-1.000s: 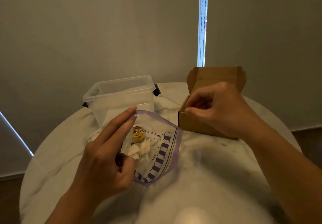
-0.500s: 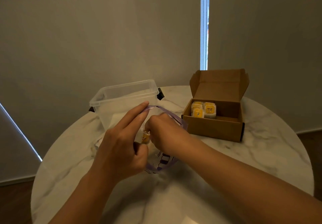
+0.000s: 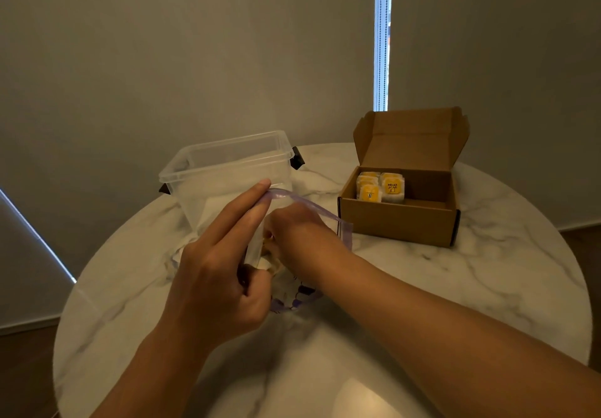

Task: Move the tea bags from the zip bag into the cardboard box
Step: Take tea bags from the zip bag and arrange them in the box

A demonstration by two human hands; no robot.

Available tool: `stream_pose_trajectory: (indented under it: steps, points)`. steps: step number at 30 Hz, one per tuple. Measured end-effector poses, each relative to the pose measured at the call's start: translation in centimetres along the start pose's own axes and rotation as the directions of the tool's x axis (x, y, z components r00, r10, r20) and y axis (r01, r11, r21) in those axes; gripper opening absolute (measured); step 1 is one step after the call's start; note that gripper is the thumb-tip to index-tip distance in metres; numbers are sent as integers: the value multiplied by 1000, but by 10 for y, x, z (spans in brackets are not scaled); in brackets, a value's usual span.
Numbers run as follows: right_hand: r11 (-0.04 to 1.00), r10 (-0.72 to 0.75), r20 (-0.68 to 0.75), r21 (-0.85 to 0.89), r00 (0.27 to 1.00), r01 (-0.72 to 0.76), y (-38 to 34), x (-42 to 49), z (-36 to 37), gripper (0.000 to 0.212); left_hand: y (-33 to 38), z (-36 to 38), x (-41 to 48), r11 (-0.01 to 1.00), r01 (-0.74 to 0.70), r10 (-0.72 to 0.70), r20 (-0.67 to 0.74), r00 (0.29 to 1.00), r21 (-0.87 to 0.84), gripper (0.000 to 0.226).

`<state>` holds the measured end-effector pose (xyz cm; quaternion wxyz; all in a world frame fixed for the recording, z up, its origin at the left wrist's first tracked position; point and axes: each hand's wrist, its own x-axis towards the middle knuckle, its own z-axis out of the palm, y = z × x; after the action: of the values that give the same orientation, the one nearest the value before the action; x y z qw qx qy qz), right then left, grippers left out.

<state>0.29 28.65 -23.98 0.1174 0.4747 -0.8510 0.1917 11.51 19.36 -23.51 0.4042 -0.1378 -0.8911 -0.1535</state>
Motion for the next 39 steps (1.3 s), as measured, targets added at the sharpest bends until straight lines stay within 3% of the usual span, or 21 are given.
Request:
stream_pose_trajectory:
  steps: [8, 16, 18, 20, 24, 29, 33, 39]
  points:
    - [1000, -30, 25, -5, 999, 30, -3, 2, -3, 21, 0, 0, 0, 1000, -6, 6, -7, 1000, -3, 67]
    - [1000, 20, 106, -2, 994, -20, -9, -2, -15, 16, -1, 1, -1, 1000, 1, -1, 0, 1000, 7, 68]
    - [998, 59, 184, 28, 981, -65, -12, -3, -22, 7, -1, 0, -1, 1000, 12, -12, 4, 1000, 7, 67]
    - [995, 87, 250, 17, 964, -94, -14, -5, -27, 21, -1, 0, -1, 1000, 18, -17, -3, 1000, 14, 67]
    - [999, -18, 164, -31, 986, 23, -13, -15, -29, 24, -1, 1, -1, 1000, 9, -8, -26, 1000, 28, 66]
    - [999, 30, 214, -26, 976, -25, -5, -18, -32, 24, -1, 1, -2, 999, 3, -2, -25, 1000, 32, 67]
    - [998, -6, 32, 67, 999, 4, 5, -27, -29, 15, -1, 1, -1, 999, 4, -3, -18, 1000, 39, 67]
    - [992, -13, 20, 125, 1000, 11, 3, -31, -31, 16, -2, 0, -1, 999, 3, -2, -11, 1000, 42, 67]
